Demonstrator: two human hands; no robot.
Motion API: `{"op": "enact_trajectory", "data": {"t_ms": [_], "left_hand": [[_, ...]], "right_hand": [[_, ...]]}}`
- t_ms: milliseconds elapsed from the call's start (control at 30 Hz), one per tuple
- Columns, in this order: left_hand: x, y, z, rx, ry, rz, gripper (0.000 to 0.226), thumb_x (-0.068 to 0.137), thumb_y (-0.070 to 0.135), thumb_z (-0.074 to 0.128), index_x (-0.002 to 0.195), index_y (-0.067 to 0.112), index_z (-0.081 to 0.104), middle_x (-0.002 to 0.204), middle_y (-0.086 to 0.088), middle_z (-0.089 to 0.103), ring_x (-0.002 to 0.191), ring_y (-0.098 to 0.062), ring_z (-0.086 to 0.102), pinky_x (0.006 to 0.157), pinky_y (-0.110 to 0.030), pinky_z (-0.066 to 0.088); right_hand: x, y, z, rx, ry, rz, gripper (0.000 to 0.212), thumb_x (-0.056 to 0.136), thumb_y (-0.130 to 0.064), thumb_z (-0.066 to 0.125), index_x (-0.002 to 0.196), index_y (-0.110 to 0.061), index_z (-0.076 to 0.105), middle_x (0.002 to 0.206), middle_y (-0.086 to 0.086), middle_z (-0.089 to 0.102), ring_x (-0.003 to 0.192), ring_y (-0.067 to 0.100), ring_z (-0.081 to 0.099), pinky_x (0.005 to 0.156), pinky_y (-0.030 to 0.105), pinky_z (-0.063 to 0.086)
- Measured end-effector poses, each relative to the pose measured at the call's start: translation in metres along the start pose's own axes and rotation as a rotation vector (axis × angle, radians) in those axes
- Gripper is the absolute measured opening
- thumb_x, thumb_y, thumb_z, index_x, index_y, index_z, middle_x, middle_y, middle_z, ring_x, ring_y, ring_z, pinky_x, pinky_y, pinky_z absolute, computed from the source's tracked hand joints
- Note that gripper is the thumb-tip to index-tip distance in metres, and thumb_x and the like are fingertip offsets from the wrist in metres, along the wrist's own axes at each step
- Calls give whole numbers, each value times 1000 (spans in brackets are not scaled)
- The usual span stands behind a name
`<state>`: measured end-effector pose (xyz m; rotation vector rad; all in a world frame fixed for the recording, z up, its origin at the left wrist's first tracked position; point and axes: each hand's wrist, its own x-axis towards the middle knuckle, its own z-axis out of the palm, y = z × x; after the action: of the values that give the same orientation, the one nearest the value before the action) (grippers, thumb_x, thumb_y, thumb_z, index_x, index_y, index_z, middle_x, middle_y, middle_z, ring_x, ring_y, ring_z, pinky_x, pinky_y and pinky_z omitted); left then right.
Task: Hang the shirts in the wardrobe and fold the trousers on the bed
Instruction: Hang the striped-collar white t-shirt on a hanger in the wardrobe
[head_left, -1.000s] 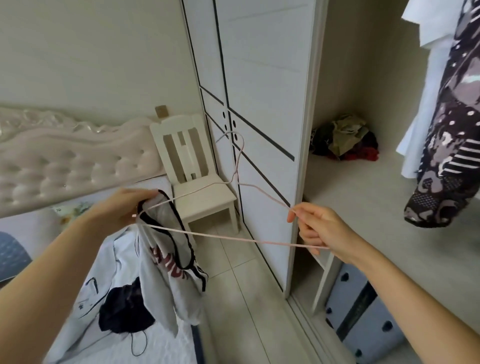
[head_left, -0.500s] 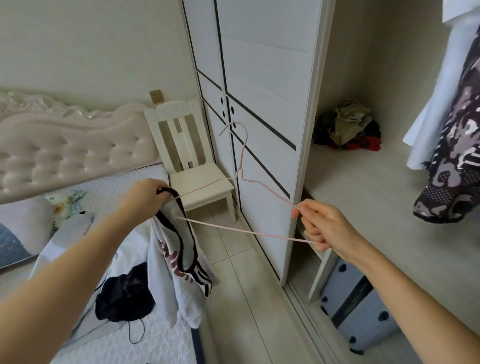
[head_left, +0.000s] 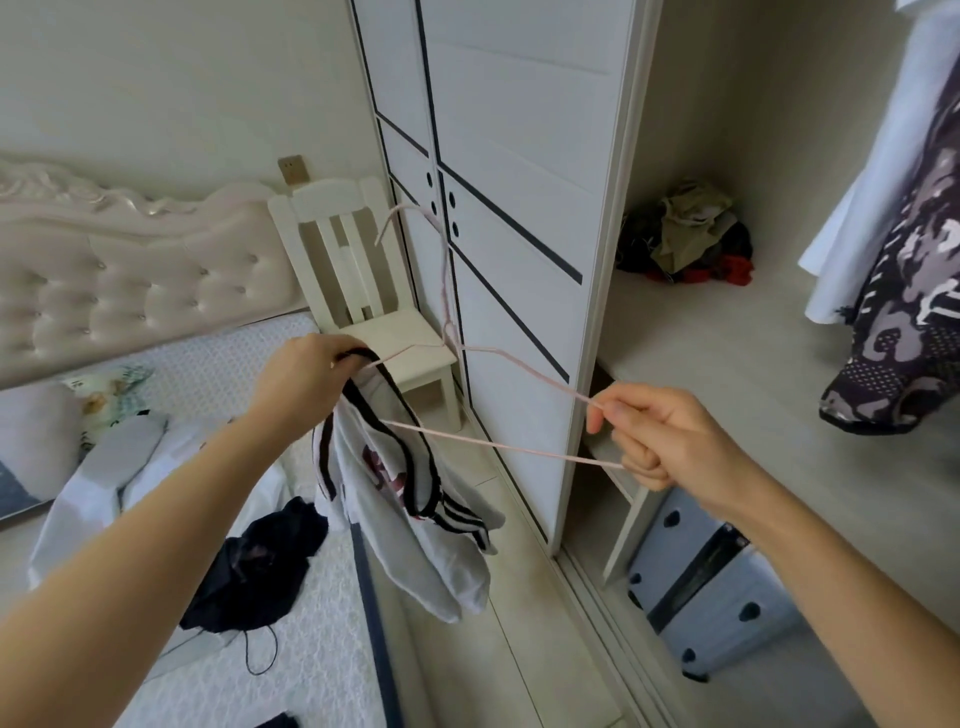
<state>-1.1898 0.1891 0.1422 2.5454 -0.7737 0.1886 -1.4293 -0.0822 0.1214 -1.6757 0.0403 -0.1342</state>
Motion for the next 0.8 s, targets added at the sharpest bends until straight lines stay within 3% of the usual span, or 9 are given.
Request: {"op": "enact_trajectory", "data": {"t_ms": [67, 167, 233, 300, 367, 467, 600, 733, 800], "left_hand": [[-4, 15, 7, -114, -26, 66, 19, 97, 16, 58, 101, 23, 76, 80, 9, 71, 62, -3, 56, 61, -27, 44], [-11, 42, 13, -341, -66, 127, 29, 95, 5, 56, 88, 26, 74, 61, 17, 65, 48, 5, 51, 52, -11, 37], [-15, 52, 7, -519, -75, 101, 34, 94, 3, 54, 86, 26, 77, 68, 19, 69, 54, 7, 57, 54, -4, 40], [-19, 59, -3, -656, -95, 93, 36, 94, 5, 57, 89, 33, 78, 85, 14, 75, 80, 2, 69, 72, -9, 49], [-23, 62, -10, -623, -127, 180, 33, 95, 10, 60, 100, 39, 75, 98, 12, 74, 95, -6, 68, 85, -16, 50], [-30, 61, -13, -294, -90, 376, 30, 97, 23, 60, 122, 38, 65, 105, 11, 53, 93, -10, 55, 86, -21, 45], [-40, 58, -11, -161, -75, 405, 41, 96, 52, 48, 130, 32, 60, 118, 8, 43, 105, -19, 41, 96, -26, 33], [-45, 54, -6, -274, -81, 438, 31, 98, 39, 48, 119, 24, 66, 94, 2, 61, 88, -14, 54, 79, -19, 43], [-52, 52, 2, -303, -14, 428, 30, 96, 31, 49, 112, 17, 71, 84, 1, 60, 76, -11, 55, 70, -12, 41]], "right_hand": [[7, 3, 10, -107, -19, 19, 24, 103, -16, 43, 87, -9, 61, 51, 3, 28, 42, 12, 21, 40, 23, 19], [13, 15, 31, -167, 6, 59, 25, 102, -16, 45, 82, -8, 58, 54, 7, 29, 43, 9, 25, 41, 21, 23], [11, 26, 37, -92, 63, 53, 30, 101, -20, 48, 74, -9, 52, 52, 3, 29, 42, 10, 24, 41, 22, 23], [5, 34, 36, -11, 122, 16, 35, 99, -27, 49, 66, -15, 48, 50, -1, 29, 42, 11, 23, 42, 21, 22], [0, 39, 33, 139, 152, -3, 37, 97, -30, 50, 62, -17, 48, 48, -3, 27, 40, 11, 20, 42, 21, 20], [-3, 41, 28, 346, 144, -1, 39, 97, -33, 52, 63, -14, 49, 46, -3, 26, 36, 9, 19, 41, 16, 21], [-5, 40, 26, 412, 112, -2, 38, 94, -34, 55, 62, -13, 54, 44, -3, 27, 35, 8, 20, 40, 15, 22], [-9, 41, 27, 321, 130, 22, 37, 89, -39, 64, 64, -11, 62, 45, -2, 33, 36, 10, 24, 39, 18, 26], [-8, 43, 26, 146, 179, 28, 31, 91, -36, 63, 71, -12, 67, 49, 0, 41, 41, 14, 37, 40, 22, 39]]}}
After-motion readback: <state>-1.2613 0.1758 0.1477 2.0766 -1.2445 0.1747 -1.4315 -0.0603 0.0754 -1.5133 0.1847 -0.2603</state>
